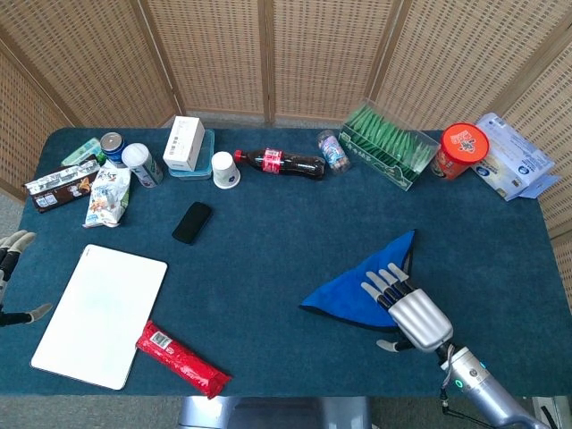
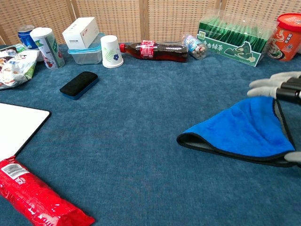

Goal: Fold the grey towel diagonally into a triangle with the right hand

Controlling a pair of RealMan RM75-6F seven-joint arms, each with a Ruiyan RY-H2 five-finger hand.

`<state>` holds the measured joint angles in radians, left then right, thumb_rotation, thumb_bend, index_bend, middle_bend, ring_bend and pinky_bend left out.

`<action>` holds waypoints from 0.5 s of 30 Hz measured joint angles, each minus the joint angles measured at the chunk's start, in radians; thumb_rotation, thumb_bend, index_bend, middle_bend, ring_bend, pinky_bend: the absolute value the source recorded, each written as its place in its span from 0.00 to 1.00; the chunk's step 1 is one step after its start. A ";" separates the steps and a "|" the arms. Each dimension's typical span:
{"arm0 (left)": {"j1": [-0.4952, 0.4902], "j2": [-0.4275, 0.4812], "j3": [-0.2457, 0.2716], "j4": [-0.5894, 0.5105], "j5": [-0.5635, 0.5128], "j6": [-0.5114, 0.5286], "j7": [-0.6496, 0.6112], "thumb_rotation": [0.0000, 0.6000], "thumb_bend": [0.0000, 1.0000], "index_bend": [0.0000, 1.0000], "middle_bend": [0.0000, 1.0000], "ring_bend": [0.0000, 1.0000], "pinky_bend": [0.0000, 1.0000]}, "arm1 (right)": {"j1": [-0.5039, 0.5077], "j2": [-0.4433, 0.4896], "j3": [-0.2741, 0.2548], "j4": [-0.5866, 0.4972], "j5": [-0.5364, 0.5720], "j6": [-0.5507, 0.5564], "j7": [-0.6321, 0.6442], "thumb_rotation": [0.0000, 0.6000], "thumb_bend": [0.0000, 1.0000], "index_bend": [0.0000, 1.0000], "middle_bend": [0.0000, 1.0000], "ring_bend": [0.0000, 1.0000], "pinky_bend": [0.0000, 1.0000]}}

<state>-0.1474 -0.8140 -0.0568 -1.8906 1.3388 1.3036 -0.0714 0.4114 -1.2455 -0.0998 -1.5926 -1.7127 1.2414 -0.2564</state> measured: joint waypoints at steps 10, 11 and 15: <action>0.000 0.000 0.002 0.008 0.013 0.002 -0.016 1.00 0.14 0.00 0.00 0.00 0.00 | -0.013 -0.032 0.111 0.152 0.040 0.149 0.283 0.57 0.00 0.09 0.00 0.00 0.02; 0.000 -0.001 0.001 0.009 0.013 0.002 -0.017 1.00 0.14 0.00 0.00 0.00 0.00 | -0.018 -0.037 0.124 0.168 0.055 0.166 0.300 0.59 0.00 0.09 0.00 0.00 0.02; -0.001 -0.002 0.002 0.011 0.019 0.001 -0.024 1.00 0.14 0.00 0.00 0.00 0.00 | -0.049 -0.050 0.171 0.187 0.132 0.212 0.329 0.81 0.00 0.09 0.00 0.00 0.01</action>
<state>-0.1486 -0.8159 -0.0545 -1.8796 1.3579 1.3042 -0.0953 0.3623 -1.2954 0.0713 -1.4060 -1.5807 1.4538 0.0723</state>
